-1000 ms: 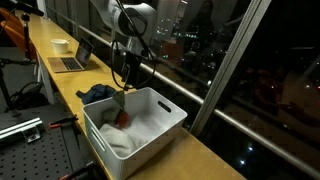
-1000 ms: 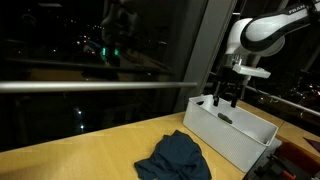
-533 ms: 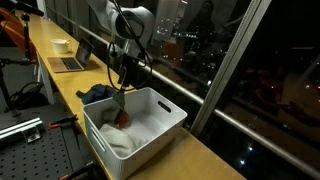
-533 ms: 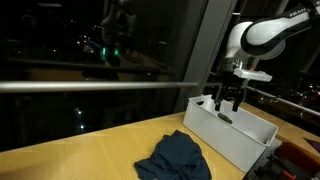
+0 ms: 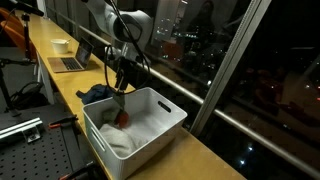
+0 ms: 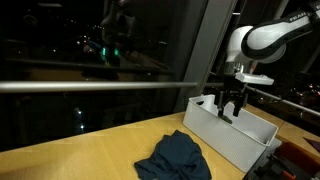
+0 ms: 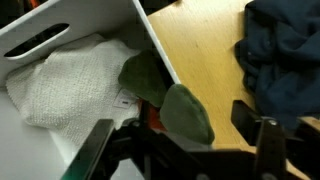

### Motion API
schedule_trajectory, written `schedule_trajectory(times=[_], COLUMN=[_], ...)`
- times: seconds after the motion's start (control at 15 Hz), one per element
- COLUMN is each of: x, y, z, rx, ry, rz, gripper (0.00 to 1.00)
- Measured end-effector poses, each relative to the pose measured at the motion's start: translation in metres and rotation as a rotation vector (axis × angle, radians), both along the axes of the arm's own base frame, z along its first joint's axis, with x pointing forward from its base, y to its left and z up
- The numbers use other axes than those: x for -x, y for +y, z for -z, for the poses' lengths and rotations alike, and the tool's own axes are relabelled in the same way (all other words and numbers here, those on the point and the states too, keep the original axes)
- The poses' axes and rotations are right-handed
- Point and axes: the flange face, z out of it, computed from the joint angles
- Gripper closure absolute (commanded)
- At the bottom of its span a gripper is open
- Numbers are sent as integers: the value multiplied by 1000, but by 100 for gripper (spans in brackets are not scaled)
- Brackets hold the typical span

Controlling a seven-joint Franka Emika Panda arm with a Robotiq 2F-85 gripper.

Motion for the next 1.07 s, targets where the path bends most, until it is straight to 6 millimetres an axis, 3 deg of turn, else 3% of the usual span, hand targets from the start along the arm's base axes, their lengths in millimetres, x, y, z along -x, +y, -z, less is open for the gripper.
schedule_trajectory(times=[0.47, 0.8, 1.07], x=[6, 7, 4], y=[-9, -12, -8], z=[13, 11, -24], rx=[-5, -23, -30], ry=[-13, -24, -83], rz=[0, 1, -9], gripper=[99, 99, 99])
